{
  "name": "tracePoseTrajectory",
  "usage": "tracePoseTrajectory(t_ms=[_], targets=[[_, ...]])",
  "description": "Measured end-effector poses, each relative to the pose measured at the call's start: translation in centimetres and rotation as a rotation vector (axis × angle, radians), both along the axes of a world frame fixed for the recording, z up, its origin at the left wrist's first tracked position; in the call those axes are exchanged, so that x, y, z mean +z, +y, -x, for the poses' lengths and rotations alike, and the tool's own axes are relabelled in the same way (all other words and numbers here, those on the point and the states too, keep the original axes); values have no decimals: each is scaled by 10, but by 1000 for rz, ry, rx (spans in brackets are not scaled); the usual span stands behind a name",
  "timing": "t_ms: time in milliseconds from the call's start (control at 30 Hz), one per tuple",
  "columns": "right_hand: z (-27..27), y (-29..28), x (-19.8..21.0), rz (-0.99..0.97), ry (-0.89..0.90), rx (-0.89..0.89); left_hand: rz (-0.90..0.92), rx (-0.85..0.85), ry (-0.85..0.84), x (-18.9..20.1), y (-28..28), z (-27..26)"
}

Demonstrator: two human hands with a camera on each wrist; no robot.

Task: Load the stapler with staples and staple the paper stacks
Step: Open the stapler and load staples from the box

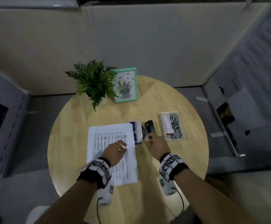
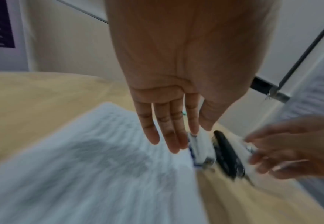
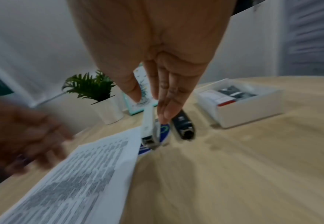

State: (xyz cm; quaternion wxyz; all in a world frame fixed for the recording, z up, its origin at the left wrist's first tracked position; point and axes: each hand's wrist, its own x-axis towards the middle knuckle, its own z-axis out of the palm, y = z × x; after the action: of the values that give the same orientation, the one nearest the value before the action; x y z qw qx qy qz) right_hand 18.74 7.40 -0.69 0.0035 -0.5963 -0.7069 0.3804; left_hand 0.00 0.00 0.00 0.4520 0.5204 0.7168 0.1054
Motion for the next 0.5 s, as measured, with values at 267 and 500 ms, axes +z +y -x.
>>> tracePoseTrajectory(t_ms=[267,500], targets=[[63,49,-57,53,-205,19,-19,237,-36,-35,85,-17],[62,62,-64,162,-124,-32,97,428,-176,-59,103,-15]])
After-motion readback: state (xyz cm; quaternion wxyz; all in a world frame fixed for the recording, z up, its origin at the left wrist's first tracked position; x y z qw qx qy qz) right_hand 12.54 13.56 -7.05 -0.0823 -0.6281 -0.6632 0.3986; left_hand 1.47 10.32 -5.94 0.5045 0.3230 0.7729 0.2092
